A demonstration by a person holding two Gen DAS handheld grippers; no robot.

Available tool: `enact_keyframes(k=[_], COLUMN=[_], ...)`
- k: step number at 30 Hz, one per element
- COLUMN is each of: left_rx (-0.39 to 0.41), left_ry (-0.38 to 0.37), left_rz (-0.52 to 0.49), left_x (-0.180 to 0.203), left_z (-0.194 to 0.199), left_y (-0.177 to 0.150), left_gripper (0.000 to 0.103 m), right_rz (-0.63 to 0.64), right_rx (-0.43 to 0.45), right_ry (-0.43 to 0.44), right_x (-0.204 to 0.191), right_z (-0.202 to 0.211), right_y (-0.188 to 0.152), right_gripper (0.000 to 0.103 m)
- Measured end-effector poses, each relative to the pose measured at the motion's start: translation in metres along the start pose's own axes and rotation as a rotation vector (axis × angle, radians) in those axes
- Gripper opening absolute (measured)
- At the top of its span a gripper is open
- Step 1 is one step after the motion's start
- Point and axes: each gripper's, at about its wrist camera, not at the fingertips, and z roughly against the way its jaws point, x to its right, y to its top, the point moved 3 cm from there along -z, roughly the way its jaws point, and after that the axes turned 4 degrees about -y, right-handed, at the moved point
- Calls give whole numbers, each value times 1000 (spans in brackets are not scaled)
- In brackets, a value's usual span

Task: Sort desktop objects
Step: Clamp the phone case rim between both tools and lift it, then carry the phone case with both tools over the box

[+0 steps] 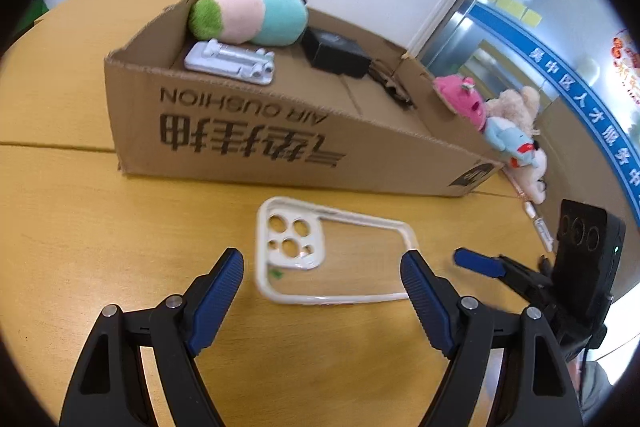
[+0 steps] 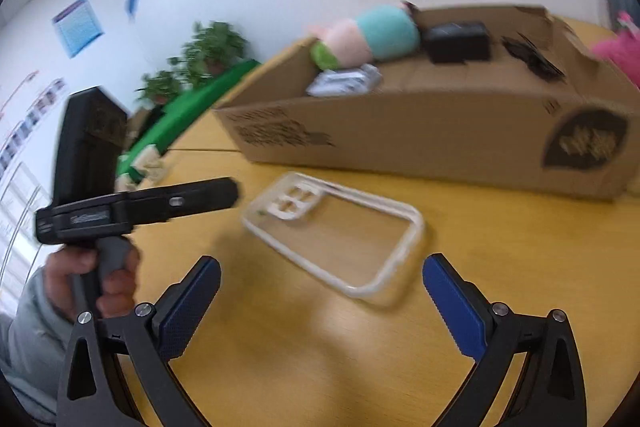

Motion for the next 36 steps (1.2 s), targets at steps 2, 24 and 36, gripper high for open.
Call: enact_keyframes(k=[2,24,36], left_rx=[-32,-86,157], left_ry=[24,77,-30], left_rz=[4,-72,-222], left_x=[-6,-7,77], left_z=[-6,-18,33], left_y=[-2,-16,52], left_gripper=[66,7,7], right_rz=[-59,-9,-9], right_rx=[-18,-54,268], right_ry=[-54,-251,-289], right_x=[17,26,23], right_z=[-3,-25,86], right_y=[-3,-3,50], right_gripper=[102,16,15])
